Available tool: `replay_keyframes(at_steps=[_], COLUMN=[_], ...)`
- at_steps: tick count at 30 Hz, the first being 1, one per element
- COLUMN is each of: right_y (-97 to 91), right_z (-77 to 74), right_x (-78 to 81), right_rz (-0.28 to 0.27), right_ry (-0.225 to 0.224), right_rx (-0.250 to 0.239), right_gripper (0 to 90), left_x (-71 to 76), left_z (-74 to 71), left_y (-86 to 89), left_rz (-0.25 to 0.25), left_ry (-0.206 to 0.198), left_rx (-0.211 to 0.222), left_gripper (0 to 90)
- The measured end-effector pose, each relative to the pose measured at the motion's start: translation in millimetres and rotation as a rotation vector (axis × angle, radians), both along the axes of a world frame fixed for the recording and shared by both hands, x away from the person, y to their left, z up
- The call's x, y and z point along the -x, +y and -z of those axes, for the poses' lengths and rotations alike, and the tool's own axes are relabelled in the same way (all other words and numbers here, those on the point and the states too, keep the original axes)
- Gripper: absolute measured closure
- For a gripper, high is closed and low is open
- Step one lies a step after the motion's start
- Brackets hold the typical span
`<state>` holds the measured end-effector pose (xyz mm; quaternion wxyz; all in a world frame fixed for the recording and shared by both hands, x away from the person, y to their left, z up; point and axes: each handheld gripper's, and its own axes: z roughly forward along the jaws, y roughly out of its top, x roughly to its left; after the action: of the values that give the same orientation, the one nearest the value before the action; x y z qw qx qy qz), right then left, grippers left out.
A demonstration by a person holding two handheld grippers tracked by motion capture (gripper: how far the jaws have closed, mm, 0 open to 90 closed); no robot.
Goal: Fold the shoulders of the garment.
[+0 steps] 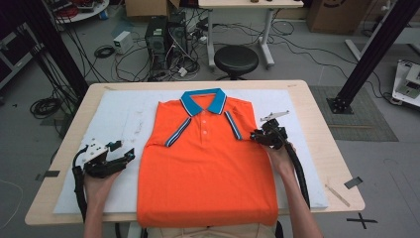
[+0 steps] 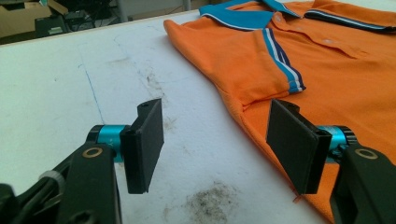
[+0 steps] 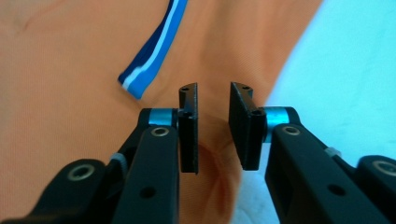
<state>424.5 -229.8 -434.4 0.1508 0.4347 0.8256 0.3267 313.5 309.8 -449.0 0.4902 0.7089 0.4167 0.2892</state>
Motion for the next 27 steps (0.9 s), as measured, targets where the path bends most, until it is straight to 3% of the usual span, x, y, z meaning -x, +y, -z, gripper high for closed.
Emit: replay_keyframes(at_steps=[3,4,5,6,7,9,10,12,14,16,18,19,20,21,22,26,27], right_y=[1.8,2.2,3.4,3.4,8.9,18.8,18.8,34.9,37.6,42.9,42.6,38.1,38.1,31.3,28.8,27.2,27.0], right_z=[5.3,4.6,3.0,3.0,-2.4,-6.8,-6.8,-4.2,-1.3,5.9,5.6,2.6,2.6,0.2,-0.2,3.2,3.7], right_x=[-0.9,-0.4,0.9,0.9,6.9,13.0,13.0,12.4,9.4,4.3,4.0,4.0,4.0,3.4,3.4,6.6,6.5], right_rz=[-0.010,-0.009,-0.002,-0.002,-0.038,-0.102,-0.102,-0.125,-0.121,-0.105,-0.103,-0.100,-0.100,-0.116,-0.123,-0.146,-0.147], right_ry=[0.005,0.001,-0.017,-0.017,-0.056,-0.072,-0.072,-0.065,-0.053,-0.043,-0.048,-0.043,-0.043,-0.021,-0.014,-0.009,-0.012], right_rx=[0.006,0.013,0.014,0.014,-0.016,-0.060,-0.060,-0.006,0.007,0.064,0.062,0.026,0.026,-0.027,-0.036,-0.009,-0.011], right_gripper=[74.9,72.6,63.7,63.7,62.7,62.7,62.7,59.3,59.7,72.3,75.9,82.1,82.1,82.8,82.8,81.8,74.7], left_x=[-0.3,-0.8,-0.8,-1.1,-1.2,-1.8,-1.8,-2.1,-2.1,-2.0,-2.1,-2.2,-2.2,-2.0,-2.0,-1.9,-1.8], left_z=[0.1,0.0,0.0,0.0,0.0,-0.1,-0.1,-0.1,-0.1,0.1,-0.1,-0.1,-0.1,-0.2,-0.2,-0.1,-0.1], left_y=[0.3,0.2,0.2,-0.2,-0.8,-3.3,-3.3,-5.5,-6.3,-6.6,-6.0,-5.8,-5.8,-5.8,-5.8,-6.4,-6.2], left_rz=[-0.003,-0.005,-0.005,-0.007,-0.006,-0.001,-0.001,0.002,0.005,0.005,0.005,0.005,0.005,0.008,0.008,0.008,0.009], left_ry=[0.002,0.007,0.007,0.010,0.012,0.019,0.019,0.022,0.020,0.019,0.020,0.021,0.021,0.021,0.021,0.021,0.021], left_rx=[0.006,0.001,0.001,-0.002,-0.006,-0.030,-0.030,-0.049,-0.060,-0.059,-0.058,-0.055,-0.055,-0.059,-0.059,-0.058,-0.061], left_gripper=[36.9,36.9,36.9,36.9,36.8,36.9,36.9,36.9,36.9,36.9,36.8,36.8,36.9,36.9,36.9,36.8,36.9])
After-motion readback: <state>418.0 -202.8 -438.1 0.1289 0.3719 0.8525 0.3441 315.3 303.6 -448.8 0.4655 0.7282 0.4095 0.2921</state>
